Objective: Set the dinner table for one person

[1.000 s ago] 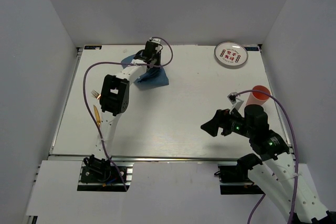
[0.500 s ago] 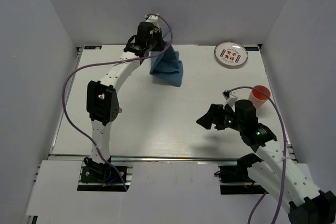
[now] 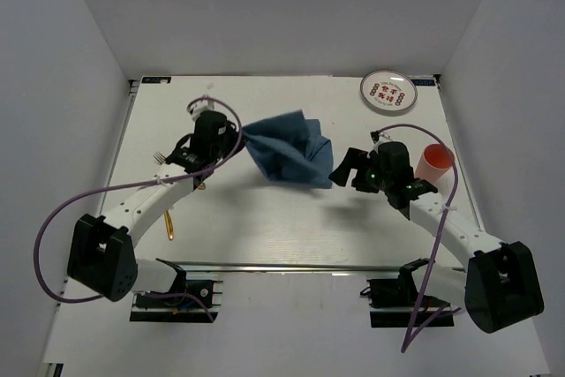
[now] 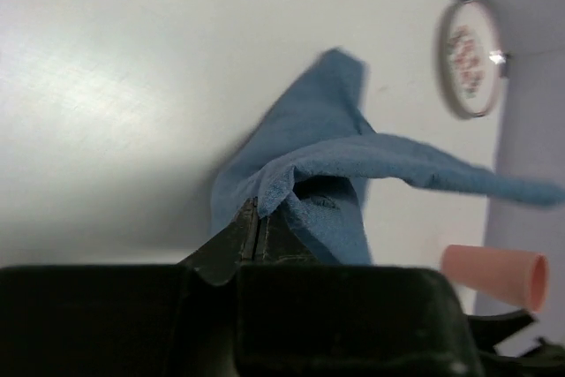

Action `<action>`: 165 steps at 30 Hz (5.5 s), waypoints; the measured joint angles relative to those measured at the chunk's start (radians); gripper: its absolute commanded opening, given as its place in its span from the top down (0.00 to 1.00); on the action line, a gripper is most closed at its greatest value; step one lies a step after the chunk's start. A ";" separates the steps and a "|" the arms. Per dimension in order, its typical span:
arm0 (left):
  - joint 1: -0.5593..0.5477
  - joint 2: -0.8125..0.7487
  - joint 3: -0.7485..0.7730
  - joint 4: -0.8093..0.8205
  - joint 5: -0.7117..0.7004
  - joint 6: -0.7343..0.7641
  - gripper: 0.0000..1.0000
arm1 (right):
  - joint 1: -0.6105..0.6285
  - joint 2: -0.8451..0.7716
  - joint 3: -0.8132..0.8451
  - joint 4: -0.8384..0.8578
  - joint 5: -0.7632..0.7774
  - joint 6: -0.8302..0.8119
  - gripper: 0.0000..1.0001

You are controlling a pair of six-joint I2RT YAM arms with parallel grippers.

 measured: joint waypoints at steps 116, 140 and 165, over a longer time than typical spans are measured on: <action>-0.032 -0.274 0.143 -0.505 -0.378 -0.006 0.02 | -0.082 0.437 0.528 0.138 -0.526 0.166 0.78; -0.050 -0.104 -0.230 -0.461 -0.032 -0.188 0.02 | -0.198 0.257 0.209 -0.032 -0.098 0.110 0.22; -0.031 0.235 -0.173 -0.257 0.075 -0.013 0.68 | -0.196 0.119 0.306 -0.056 -0.285 -0.041 0.22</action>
